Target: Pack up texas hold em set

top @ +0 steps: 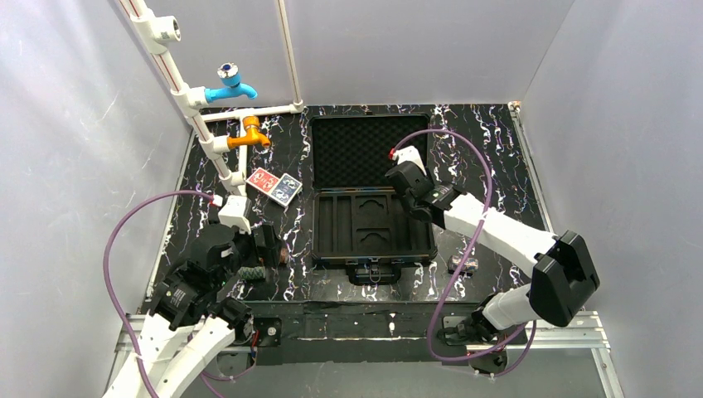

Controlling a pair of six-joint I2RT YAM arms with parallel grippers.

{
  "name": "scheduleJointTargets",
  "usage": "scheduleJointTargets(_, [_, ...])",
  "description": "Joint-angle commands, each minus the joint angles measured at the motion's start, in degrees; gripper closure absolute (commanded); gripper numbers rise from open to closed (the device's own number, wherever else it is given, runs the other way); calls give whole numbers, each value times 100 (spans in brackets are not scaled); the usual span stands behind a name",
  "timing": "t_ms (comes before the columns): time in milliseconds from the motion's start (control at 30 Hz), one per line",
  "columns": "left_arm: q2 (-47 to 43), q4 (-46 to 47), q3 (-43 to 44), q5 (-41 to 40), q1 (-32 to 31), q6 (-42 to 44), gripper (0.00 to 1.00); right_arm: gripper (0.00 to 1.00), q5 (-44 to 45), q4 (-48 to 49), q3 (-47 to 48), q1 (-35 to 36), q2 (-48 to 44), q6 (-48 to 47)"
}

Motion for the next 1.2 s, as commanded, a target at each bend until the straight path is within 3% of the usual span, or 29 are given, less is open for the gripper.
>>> scheduleJointTargets(0, [23,-67,160,59,-30,56,1,99,402,765,-217,-46,-433,-116])
scheduleJointTargets(567, [-11,-76,164,76,-30,40,1,99,313,1185,-193,-341,158,-381])
scheduleJointTargets(1167, [-96,-77,156,-22,-31,39,1,99,17,1118,-146,-495,583,69])
